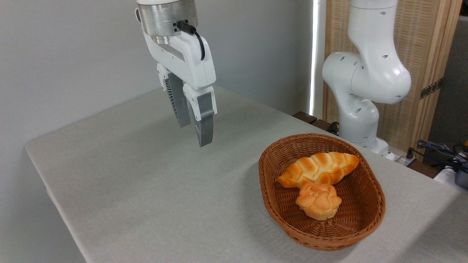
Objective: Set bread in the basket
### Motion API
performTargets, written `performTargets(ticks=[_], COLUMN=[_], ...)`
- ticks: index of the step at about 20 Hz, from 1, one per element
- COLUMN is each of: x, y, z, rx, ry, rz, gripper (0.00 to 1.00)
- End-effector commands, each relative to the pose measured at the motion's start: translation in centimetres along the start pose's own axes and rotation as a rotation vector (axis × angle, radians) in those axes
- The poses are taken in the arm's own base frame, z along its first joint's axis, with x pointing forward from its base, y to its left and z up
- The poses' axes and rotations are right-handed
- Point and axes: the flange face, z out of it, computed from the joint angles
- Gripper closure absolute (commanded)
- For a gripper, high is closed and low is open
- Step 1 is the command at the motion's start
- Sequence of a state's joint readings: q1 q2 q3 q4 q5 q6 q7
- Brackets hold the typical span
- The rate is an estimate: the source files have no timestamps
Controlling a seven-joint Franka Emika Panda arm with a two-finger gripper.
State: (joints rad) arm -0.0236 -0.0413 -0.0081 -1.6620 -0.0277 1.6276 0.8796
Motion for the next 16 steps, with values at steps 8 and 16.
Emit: performTargets(ticks=[8,16], x=[0.08,-0.10], y=[-0.25,-0.43], z=[-0.47,-0.49], rx=[0.001,0.002], ry=[-0.018,-0.017], rz=[-0.085,-0.088], gripper=[0.00,0.00])
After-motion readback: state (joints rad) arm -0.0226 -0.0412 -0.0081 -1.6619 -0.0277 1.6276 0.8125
